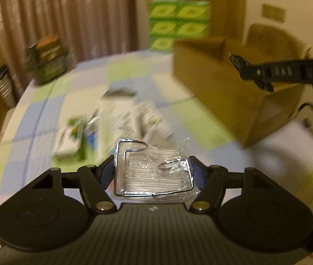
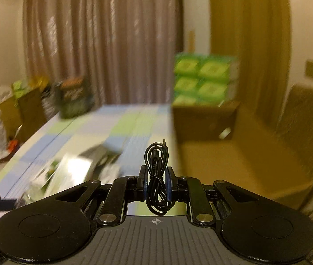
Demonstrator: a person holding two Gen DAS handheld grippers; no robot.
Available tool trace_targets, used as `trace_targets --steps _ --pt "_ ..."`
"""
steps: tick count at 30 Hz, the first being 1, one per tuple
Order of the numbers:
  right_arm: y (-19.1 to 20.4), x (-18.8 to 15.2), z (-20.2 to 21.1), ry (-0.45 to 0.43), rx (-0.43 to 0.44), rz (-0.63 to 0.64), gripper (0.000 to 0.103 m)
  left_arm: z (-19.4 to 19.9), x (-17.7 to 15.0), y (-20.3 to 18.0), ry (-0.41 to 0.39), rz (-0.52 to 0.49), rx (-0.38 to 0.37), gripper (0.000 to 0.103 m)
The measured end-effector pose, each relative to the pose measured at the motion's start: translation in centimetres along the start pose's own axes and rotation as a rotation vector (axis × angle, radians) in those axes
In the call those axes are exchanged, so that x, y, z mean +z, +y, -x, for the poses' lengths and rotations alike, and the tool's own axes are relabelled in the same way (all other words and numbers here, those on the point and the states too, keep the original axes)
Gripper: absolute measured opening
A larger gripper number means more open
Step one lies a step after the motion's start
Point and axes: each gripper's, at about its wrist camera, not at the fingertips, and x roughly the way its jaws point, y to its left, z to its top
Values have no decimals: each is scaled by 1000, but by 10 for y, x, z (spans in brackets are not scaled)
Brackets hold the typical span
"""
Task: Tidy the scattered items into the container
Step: 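Carry the rack and cable into the cardboard box and open both grippers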
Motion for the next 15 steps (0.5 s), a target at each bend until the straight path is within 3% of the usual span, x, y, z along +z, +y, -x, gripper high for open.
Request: trace_targets --steps 7,15 --pt "-82 38 -4 1 -131 6 12 -17 70 -65 -89 -74 -155 65" --pt "-135 41 -17 48 -131 -104 12 -63 134 -121 -143 -118 -286 65"
